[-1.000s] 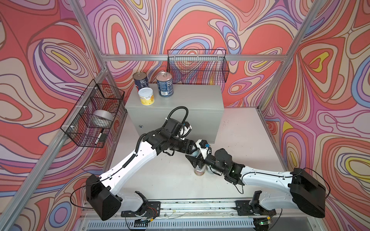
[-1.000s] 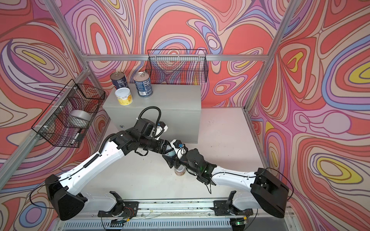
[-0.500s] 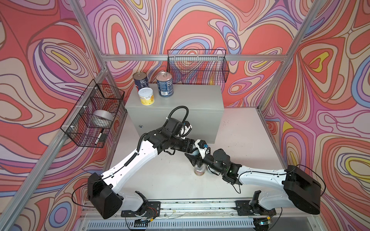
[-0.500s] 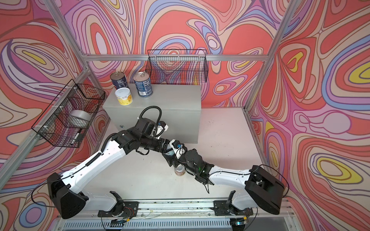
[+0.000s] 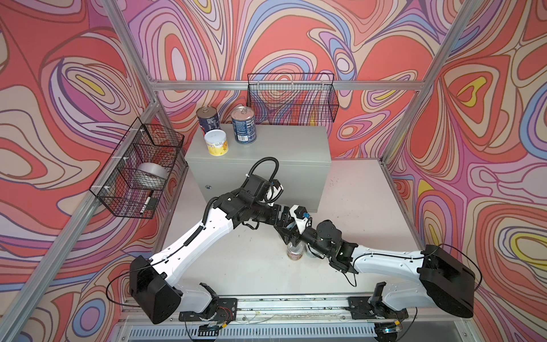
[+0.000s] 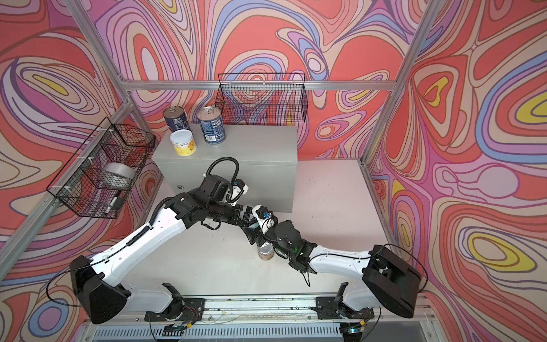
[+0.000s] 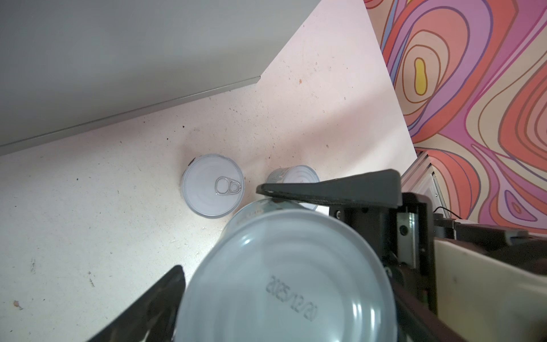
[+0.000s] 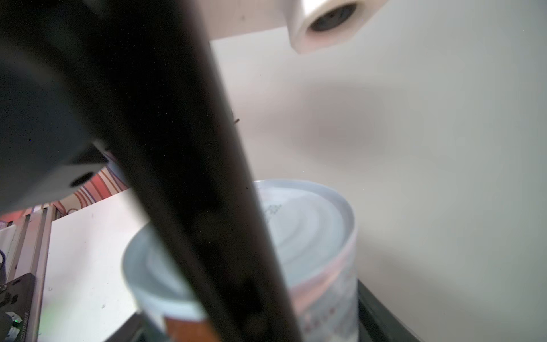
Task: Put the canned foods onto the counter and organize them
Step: 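Open the left gripper and draw it back while the right gripper holds the can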
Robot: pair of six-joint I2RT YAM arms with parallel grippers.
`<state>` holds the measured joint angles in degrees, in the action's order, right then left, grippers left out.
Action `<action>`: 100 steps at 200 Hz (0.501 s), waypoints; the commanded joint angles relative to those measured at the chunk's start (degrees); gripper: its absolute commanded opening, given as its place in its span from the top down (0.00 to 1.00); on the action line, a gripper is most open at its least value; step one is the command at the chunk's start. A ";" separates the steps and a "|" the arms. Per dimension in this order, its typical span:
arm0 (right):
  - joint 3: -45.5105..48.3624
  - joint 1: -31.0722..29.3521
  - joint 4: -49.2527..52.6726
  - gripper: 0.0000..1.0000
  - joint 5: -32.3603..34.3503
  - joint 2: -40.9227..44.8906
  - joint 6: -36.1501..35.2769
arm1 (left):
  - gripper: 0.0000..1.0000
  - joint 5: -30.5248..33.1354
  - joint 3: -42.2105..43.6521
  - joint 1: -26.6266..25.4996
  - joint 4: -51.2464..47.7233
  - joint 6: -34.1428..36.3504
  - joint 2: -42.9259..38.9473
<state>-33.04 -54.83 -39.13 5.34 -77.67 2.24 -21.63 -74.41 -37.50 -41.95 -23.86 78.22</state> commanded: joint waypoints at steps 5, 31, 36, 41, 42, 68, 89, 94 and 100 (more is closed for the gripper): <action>-0.99 -0.10 -3.93 0.38 0.24 1.13 -0.02 | 0.00 -0.58 -0.66 -0.04 -0.68 -0.52 -0.15; -1.50 -0.13 -2.98 0.39 -0.11 1.07 -0.47 | 0.00 -0.71 -0.16 0.90 0.27 -1.66 -0.82; -1.50 -0.10 -2.88 0.39 -0.12 1.04 -0.54 | 0.00 -0.71 -0.08 1.08 0.45 -1.78 -1.00; -1.52 -0.10 -2.88 0.39 -0.16 1.05 -0.56 | 0.00 -0.77 -0.03 1.26 0.62 -1.96 -1.17; -1.51 -0.10 -2.88 0.39 -0.20 1.04 -0.56 | 0.00 -0.78 -0.03 1.27 0.63 -1.97 -1.24; -1.34 -0.13 -2.87 0.39 -0.21 1.05 -0.66 | 0.00 -1.54 -0.03 2.50 1.11 -2.49 -1.57; -1.24 -0.13 -2.70 0.39 -0.16 1.03 -0.61 | 0.00 -2.51 0.21 4.24 1.15 -2.84 -1.92; -1.16 -0.11 -2.70 0.39 -0.20 1.06 -0.60 | 0.00 -2.91 0.38 4.71 1.41 -3.02 -2.13; -1.11 -0.11 -2.71 0.39 -0.17 1.03 -0.51 | 0.00 -3.35 0.69 5.36 1.76 -3.31 -2.48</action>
<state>-33.04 -54.83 -38.54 5.13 -77.67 1.98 -23.24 -74.39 -34.33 -41.58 -25.67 77.97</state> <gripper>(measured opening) 0.793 0.999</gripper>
